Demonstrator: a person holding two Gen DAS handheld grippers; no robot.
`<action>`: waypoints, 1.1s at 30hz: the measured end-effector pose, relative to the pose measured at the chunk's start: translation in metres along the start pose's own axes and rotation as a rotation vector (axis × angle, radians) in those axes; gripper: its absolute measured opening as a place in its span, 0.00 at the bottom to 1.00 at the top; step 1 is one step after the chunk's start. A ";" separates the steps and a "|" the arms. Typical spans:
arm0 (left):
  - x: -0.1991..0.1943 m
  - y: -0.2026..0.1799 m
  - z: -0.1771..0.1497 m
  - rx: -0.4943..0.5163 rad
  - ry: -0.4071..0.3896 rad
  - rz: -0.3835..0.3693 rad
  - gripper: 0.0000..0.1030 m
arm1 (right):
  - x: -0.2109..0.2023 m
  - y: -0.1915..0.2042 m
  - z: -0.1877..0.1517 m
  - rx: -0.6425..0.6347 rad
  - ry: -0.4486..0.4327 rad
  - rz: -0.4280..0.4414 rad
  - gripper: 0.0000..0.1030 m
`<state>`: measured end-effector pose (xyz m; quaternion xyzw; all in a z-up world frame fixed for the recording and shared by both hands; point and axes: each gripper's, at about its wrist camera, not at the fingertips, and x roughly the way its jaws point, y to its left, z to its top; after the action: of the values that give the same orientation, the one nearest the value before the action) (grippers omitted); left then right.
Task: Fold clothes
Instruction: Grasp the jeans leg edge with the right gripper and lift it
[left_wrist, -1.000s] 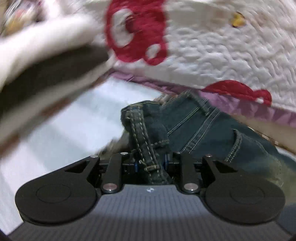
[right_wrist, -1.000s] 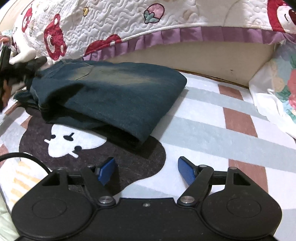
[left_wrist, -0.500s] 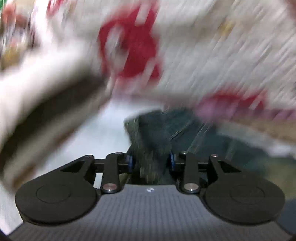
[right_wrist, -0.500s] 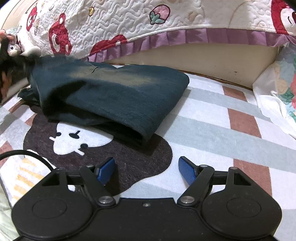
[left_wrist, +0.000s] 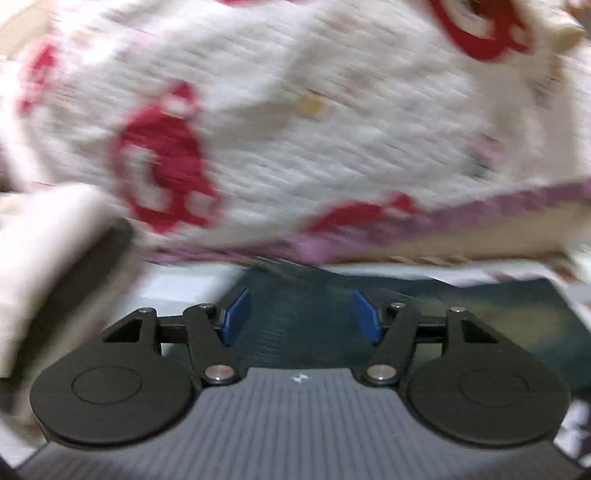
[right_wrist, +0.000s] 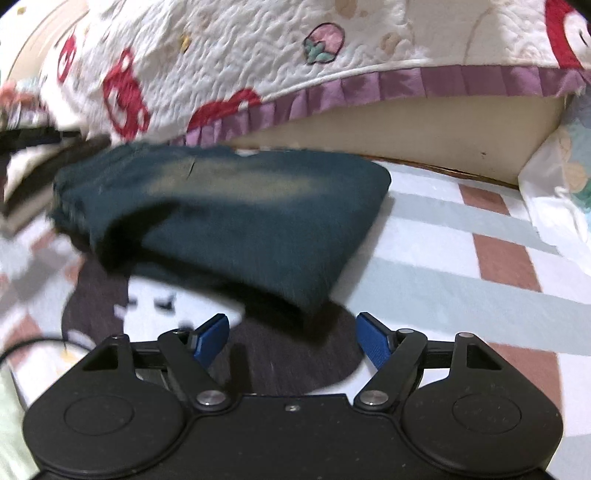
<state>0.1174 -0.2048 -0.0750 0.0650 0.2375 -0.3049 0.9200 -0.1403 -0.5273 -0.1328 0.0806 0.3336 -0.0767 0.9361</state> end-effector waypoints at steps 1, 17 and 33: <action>0.009 -0.006 -0.002 0.005 0.034 -0.056 0.59 | 0.007 0.000 0.004 0.031 0.005 -0.027 0.71; 0.063 -0.010 -0.039 -0.002 0.290 0.068 0.62 | 0.001 -0.005 0.016 0.156 -0.185 -0.121 0.18; 0.061 -0.013 -0.043 0.022 0.276 0.067 0.62 | 0.032 -0.022 0.002 0.450 -0.165 0.006 0.47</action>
<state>0.1355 -0.2364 -0.1418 0.1246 0.3562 -0.2648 0.8874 -0.1189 -0.5517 -0.1544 0.2814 0.2301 -0.1524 0.9190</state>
